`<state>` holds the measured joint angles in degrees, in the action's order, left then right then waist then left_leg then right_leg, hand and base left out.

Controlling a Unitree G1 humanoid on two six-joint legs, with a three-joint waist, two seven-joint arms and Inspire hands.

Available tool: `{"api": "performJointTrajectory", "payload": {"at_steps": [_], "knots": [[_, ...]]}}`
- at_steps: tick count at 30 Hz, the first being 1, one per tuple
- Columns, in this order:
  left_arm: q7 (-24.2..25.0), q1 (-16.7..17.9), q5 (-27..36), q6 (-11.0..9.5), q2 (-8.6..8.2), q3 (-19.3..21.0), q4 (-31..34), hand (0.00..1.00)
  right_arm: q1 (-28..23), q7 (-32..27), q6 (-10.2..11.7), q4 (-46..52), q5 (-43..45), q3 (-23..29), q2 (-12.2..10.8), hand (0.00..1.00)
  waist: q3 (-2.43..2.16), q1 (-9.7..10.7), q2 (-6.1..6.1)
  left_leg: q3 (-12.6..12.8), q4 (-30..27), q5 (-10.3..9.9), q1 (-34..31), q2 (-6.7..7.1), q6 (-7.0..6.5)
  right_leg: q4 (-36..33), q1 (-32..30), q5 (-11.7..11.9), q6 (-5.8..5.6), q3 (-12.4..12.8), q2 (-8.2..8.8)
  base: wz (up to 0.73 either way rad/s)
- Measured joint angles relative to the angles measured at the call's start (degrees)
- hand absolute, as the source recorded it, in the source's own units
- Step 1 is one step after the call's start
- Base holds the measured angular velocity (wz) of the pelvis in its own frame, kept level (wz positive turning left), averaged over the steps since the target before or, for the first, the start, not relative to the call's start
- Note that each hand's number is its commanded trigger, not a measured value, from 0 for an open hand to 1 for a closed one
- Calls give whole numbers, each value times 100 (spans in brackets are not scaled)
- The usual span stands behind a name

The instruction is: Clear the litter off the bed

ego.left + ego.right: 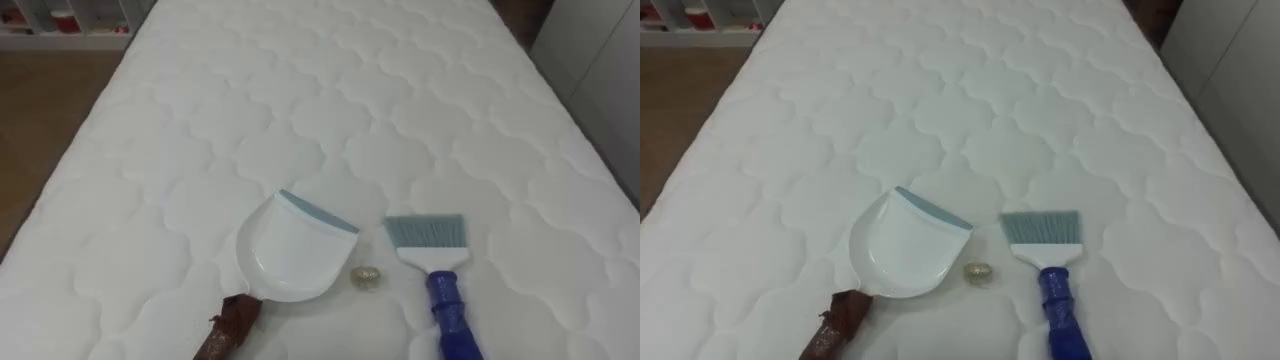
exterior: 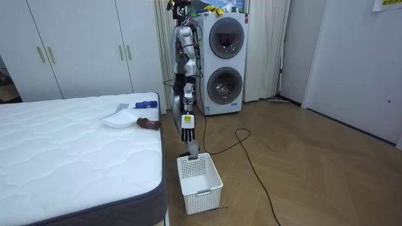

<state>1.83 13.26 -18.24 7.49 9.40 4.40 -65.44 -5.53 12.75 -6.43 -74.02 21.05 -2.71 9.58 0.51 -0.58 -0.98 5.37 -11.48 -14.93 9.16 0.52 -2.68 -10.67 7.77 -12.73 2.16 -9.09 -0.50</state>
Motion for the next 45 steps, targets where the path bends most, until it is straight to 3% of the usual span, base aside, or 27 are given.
{"api": "performJointTrajectory", "payload": {"at_steps": [6,16,21,26,31,38,45], "knots": [[23,3,-1,6,2,-3,-8,0,19,-9,9,21,14,-2,1,0,-28,-34,-45,-96,-26,2,-48,27,-3,-7,-3,2,-8,-52,24,8],[115,-64,-9,10,2,-2,-24,0,36,-164,8,-7,22,-40,2,0,-26,-123,-13,-129,-22,1,-58,30,-3,10,19,2,-8,-49,22,0],[67,-61,-10,1,2,0,-16,0,38,-211,12,-21,-84,-39,3,0,-20,-101,-7,-255,-29,1,-133,47,-3,20,25,-1,-13,-203,48,13],[-238,-105,-93,-16,3,57,7,0,55,-346,37,-27,-190,-38,12,0,-31,-134,33,-407,-74,2,-183,64,-4,82,43,-7,-11,-347,55,16],[-617,-89,-215,-46,0,450,253,0,15,-499,92,-23,-315,-20,22,0,-18,-129,51,-471,-74,3,-215,64,-3,98,75,-12,-7,-423,56,7],[-1679,-13,-245,-411,-7,734,1292,0,-19,-718,289,-15,-329,-23,22,0,-18,-134,34,-517,-77,4,-263,77,-2,95,45,-13,-9,-452,63,3],[-2708,-7,-620,-963,-49,873,2445,0,39,-890,564,54,-382,179,127,0,-38,-152,100,-572,-112,4,-272,92,-2,90,63,-11,-10,-507,73,3]]}}
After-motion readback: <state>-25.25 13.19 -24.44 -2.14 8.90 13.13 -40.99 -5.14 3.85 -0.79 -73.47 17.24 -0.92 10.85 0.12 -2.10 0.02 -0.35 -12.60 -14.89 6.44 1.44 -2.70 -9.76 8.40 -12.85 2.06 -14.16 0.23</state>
